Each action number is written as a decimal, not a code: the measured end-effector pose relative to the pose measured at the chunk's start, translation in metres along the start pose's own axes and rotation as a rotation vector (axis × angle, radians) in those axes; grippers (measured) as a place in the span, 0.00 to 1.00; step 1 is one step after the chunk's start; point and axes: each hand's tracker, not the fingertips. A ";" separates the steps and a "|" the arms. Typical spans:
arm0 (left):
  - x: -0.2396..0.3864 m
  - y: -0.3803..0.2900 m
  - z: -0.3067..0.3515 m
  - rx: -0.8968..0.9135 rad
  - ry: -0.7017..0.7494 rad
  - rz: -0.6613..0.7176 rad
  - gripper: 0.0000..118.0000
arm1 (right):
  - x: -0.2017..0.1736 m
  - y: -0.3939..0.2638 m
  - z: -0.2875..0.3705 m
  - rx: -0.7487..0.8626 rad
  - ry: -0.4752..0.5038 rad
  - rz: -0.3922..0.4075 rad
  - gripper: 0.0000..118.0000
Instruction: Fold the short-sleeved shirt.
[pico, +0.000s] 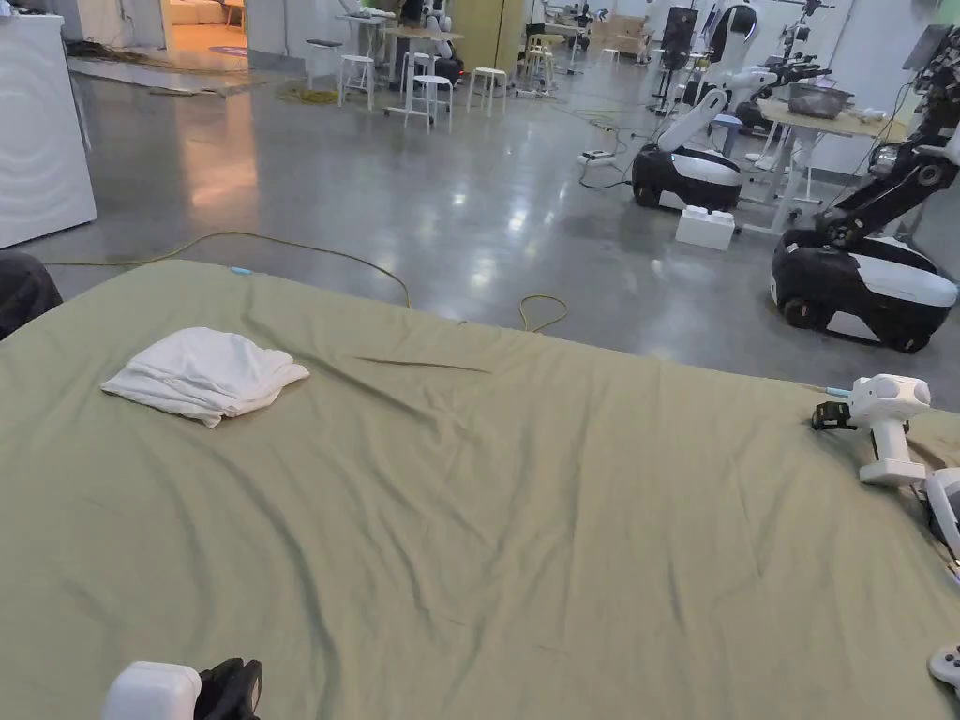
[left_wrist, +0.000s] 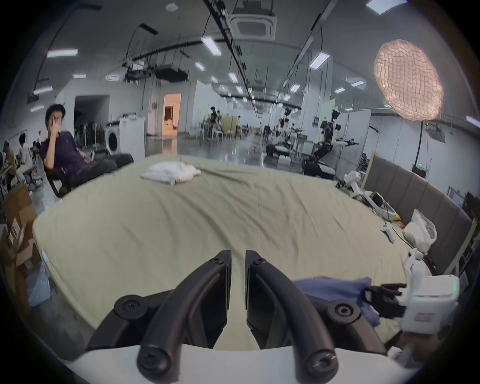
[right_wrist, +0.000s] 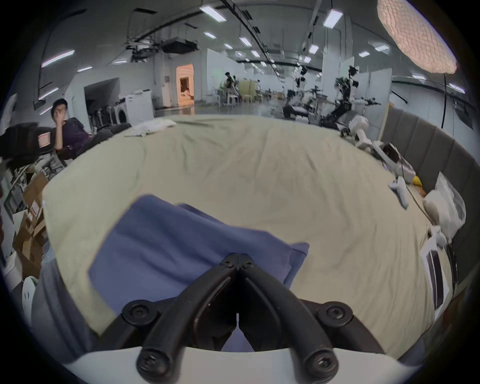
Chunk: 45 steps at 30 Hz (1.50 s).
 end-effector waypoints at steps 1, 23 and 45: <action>-0.003 -0.004 -0.001 -0.026 -0.020 0.008 0.11 | 0.003 -0.001 -0.006 -0.003 -0.012 -0.006 0.00; -0.013 -0.045 -0.155 -0.760 -0.820 0.412 0.64 | 0.022 -0.007 -0.008 -0.021 -0.004 -0.058 0.00; -0.021 -0.035 -0.122 -0.678 -0.933 0.656 0.21 | 0.037 0.023 0.009 0.091 -0.012 -0.022 0.00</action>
